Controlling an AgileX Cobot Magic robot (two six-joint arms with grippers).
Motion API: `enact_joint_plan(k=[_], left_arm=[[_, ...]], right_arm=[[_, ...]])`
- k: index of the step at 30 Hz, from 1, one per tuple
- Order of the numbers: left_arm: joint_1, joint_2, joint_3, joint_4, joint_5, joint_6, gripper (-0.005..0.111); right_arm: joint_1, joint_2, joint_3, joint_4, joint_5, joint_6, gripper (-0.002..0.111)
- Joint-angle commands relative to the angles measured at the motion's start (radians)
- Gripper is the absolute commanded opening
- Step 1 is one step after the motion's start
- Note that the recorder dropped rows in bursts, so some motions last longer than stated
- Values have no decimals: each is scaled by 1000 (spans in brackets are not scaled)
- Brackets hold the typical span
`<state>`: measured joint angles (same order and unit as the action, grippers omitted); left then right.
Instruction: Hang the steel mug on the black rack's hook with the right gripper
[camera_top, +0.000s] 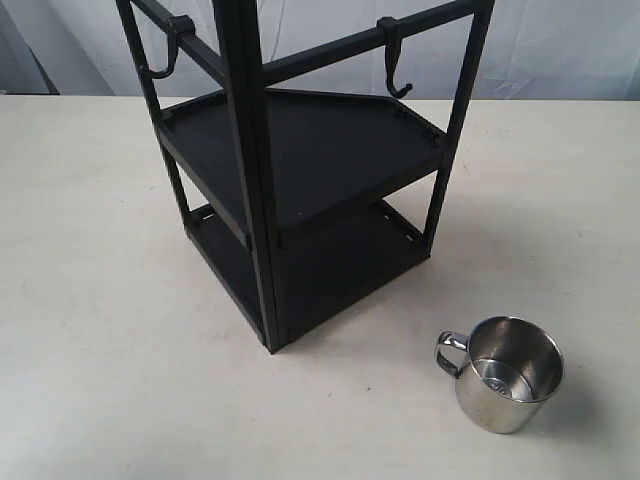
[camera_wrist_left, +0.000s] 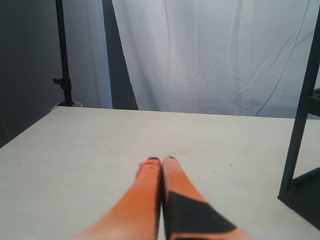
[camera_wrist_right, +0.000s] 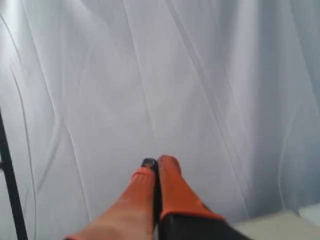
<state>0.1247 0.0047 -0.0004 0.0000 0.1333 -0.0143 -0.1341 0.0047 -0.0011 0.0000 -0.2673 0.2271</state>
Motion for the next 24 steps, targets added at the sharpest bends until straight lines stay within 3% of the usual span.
enact_joint_plan(k=[1, 4, 7, 10, 17, 19, 24], left_arm=[[-7, -5, 0, 0, -5, -2, 2], [-7, -5, 0, 0, -5, -2, 2], [-7, -5, 0, 0, -5, -2, 2], [-7, -5, 0, 0, -5, -2, 2], [-7, -5, 0, 0, -5, -2, 2], [-7, -5, 0, 0, -5, -2, 2], [-7, -5, 0, 0, -5, -2, 2]], right_arm=[[-5, -5, 1, 87, -313, 23, -1], [-5, -5, 1, 213, -267, 209, -1], [-5, -5, 1, 327, -129, 244, -1], [-5, -5, 1, 323, -52, 236, -1], [-5, -5, -2, 315, -55, 236, -1], [-5, -5, -53, 265, -70, 175, -1], [-5, 85, -239, 115, -167, -257, -1]])
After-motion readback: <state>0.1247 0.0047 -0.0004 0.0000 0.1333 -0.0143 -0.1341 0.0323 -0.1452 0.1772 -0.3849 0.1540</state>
